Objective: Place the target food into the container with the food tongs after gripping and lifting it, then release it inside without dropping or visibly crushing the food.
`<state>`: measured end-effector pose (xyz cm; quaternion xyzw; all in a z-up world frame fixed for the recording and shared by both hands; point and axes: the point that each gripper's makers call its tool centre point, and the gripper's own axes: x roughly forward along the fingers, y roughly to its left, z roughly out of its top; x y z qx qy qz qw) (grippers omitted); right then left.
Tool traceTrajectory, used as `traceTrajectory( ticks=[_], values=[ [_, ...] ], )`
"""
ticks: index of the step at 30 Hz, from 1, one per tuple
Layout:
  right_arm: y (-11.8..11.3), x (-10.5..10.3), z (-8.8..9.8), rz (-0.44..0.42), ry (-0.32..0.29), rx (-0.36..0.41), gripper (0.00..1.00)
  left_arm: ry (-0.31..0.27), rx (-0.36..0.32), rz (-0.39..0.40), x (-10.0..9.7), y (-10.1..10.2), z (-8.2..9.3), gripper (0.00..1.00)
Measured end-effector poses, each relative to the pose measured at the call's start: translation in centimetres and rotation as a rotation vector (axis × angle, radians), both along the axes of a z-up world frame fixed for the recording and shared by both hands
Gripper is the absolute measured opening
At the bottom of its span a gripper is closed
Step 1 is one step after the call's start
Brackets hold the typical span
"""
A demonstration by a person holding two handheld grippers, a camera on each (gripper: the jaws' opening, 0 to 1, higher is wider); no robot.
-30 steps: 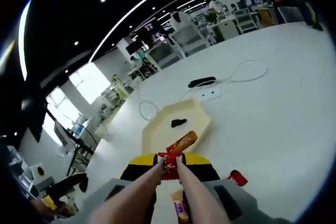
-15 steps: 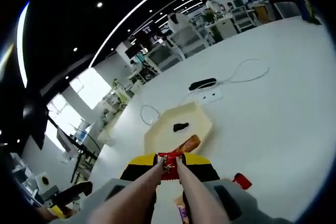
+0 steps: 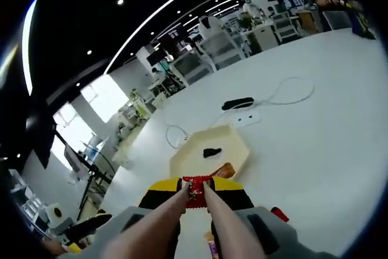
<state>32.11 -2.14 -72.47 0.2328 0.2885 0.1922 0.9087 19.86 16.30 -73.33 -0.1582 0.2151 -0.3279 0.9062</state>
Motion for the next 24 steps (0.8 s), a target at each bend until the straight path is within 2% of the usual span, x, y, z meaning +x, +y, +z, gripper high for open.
traceTrajectory(
  ticks=[7, 8, 9, 11, 24],
  values=[
    [0.2, 0.6, 0.8, -0.014, -0.015, 0.01, 0.17, -0.009, 0.002, 0.008, 0.2, 0.6, 0.3, 0.99],
    [-0.2, 0.9, 0.8, -0.026, -0.022, -0.024, 0.17, -0.009, 0.004, 0.01, 0.1, 0.6, 0.2, 0.99],
    [-0.5, 1.0, 0.8, -0.024, -0.034, -0.088, 0.17, -0.007, 0.005, 0.012, 0.1, 0.7, 0.2, 0.99],
    [-0.3, 1.1, 1.0, -0.012, -0.048, -0.116, 0.17, -0.004, 0.003, 0.017, 0.0, 0.8, 0.1, 0.99],
    [0.3, 2.2, 1.7, 0.004, -0.068, -0.114, 0.18, -0.001, -0.009, 0.026, -0.5, 0.5, 0.0, 0.99]
  ],
)
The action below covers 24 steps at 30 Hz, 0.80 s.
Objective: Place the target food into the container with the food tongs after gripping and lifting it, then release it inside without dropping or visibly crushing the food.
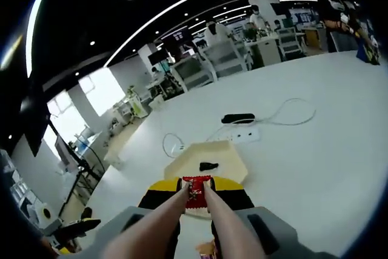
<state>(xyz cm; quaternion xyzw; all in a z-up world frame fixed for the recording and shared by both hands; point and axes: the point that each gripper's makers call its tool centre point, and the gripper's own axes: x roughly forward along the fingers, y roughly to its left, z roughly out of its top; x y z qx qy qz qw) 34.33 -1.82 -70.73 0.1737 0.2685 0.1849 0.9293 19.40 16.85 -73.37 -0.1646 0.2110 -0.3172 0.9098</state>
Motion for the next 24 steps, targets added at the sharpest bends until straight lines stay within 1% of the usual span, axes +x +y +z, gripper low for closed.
traceTrajectory(
  ticks=[2, 8, 11, 12, 24],
  values=[
    [-0.1, 0.2, 0.1, 0.0, -0.005, -0.002, 0.18, 0.001, -0.01, 0.004, 0.0, 0.0, 0.1, 0.99],
    [-0.2, 1.4, 0.7, 0.004, -0.019, -0.004, 0.18, 0.004, 0.008, -0.015, -0.5, -0.3, -0.3, 0.99],
    [-0.2, 1.8, 1.0, 0.003, -0.029, -0.002, 0.18, 0.007, 0.004, -0.016, -0.5, -0.5, -0.3, 0.99],
    [-0.3, 2.0, 1.0, 0.003, -0.034, -0.013, 0.18, 0.007, 0.004, -0.015, -0.5, -0.5, -0.3, 0.99],
    [-0.4, 2.9, 0.8, 0.005, -0.034, -0.025, 0.18, 0.022, -0.001, -0.028, -0.7, -1.7, -0.5, 0.98]
  ],
)
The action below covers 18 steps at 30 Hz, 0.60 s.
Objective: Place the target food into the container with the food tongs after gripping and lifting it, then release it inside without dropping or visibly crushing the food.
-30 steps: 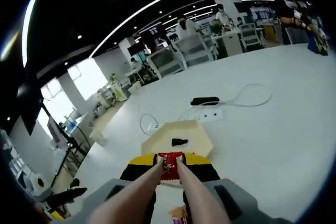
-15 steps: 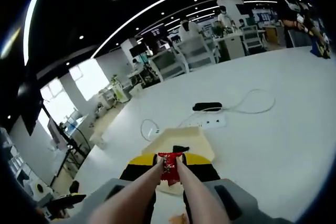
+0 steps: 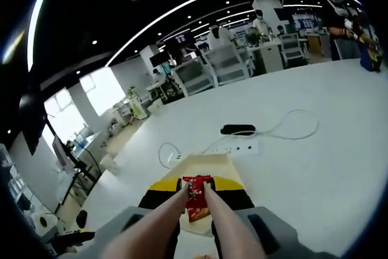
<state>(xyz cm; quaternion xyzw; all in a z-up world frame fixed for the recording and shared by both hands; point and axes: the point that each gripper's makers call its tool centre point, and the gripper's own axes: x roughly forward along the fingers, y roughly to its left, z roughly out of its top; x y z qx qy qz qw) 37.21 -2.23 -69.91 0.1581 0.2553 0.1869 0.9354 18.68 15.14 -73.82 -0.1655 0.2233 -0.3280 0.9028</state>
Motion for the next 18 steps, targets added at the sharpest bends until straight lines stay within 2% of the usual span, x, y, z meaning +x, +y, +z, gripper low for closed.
traceTrajectory(
  ticks=[6, 18],
  values=[
    [0.3, 0.4, 0.4, 0.003, -0.012, -0.001, 0.18, -0.002, 0.004, -0.015, -0.2, -0.6, 0.1, 0.98],
    [1.2, 1.4, 1.1, -0.01, -0.051, 0.002, 0.18, 0.001, 0.008, -0.004, -0.5, -0.1, 0.0, 0.97]
  ],
)
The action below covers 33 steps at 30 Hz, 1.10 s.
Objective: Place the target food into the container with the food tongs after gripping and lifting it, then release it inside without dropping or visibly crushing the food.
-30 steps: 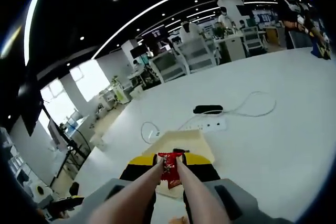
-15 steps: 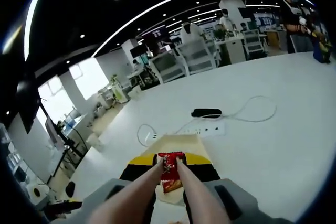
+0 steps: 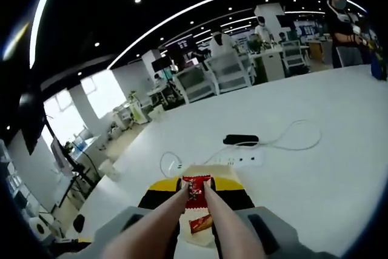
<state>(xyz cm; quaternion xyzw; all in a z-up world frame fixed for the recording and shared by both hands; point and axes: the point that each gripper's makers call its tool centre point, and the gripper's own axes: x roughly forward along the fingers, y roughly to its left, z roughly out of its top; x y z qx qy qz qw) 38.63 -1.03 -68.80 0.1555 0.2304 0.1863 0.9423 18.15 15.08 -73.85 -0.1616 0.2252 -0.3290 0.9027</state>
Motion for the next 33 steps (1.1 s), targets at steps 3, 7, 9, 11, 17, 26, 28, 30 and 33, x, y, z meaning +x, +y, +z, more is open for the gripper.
traceTrajectory(
  ticks=[3, 7, 9, 11, 17, 26, 28, 30, 33],
  values=[
    [0.7, -0.1, -0.4, 0.013, 0.016, 0.012, 0.18, 0.002, -0.004, 0.01, 0.2, 0.3, 0.0, 0.97],
    [1.4, -0.2, -0.9, 0.013, 0.014, 0.005, 0.18, 0.002, -0.01, 0.018, 0.6, 0.3, 0.0, 0.97],
    [1.6, 0.0, -0.8, 0.015, 0.008, 0.006, 0.18, 0.004, -0.011, 0.019, 0.6, 0.3, 0.0, 0.96],
    [2.0, 0.1, -0.6, 0.022, 0.007, 0.017, 0.18, 0.008, -0.012, 0.018, 0.6, 0.2, -0.1, 0.97],
    [2.5, 1.1, 0.1, 0.029, -0.016, 0.016, 0.19, 0.001, -0.042, 0.015, 0.7, -0.2, 0.2, 0.99],
    [2.7, 2.2, 0.7, 0.028, -0.039, 0.028, 0.22, -0.001, -0.04, 0.006, 1.0, -0.4, 0.1, 0.99],
    [2.7, 2.3, 0.7, 0.027, -0.038, 0.03, 0.22, 0.001, -0.044, 0.008, 1.0, -0.3, 0.1, 0.99],
    [2.4, 2.2, 0.6, 0.021, -0.037, 0.029, 0.23, 0.003, -0.043, 0.009, 1.0, -0.2, 0.0, 0.99],
    [2.1, 1.9, 0.4, 0.013, -0.031, 0.039, 0.23, 0.005, -0.043, 0.011, 1.0, -0.1, -0.1, 0.99]
  ],
)
